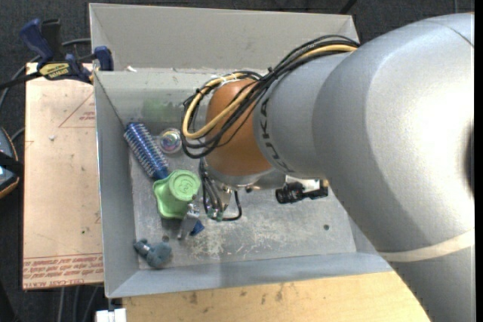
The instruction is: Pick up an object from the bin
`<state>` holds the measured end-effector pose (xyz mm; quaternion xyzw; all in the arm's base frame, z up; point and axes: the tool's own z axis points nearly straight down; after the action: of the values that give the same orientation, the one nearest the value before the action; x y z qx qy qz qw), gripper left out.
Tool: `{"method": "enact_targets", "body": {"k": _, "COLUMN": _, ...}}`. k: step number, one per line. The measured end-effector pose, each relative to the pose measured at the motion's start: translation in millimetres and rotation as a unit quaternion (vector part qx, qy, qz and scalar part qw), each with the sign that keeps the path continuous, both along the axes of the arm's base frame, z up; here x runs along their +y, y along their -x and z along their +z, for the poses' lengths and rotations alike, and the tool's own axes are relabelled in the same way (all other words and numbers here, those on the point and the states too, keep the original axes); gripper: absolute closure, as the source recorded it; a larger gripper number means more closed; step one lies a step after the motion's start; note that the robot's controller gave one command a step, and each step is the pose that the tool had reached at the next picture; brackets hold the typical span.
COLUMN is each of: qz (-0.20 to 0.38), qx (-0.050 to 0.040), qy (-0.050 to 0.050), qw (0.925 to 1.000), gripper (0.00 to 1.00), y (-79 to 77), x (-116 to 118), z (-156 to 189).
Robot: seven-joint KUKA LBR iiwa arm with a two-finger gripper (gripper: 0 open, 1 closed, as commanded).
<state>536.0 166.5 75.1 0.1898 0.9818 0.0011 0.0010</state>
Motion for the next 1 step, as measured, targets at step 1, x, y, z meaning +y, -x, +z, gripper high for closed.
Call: {"method": "enact_targets", "body": {"k": 1, "qz": 0.0, "qx": -0.001, "qy": 0.0, "qw": 1.0, "gripper": 1.0, "y": -0.6, "x": -0.2, "z": 0.5}}
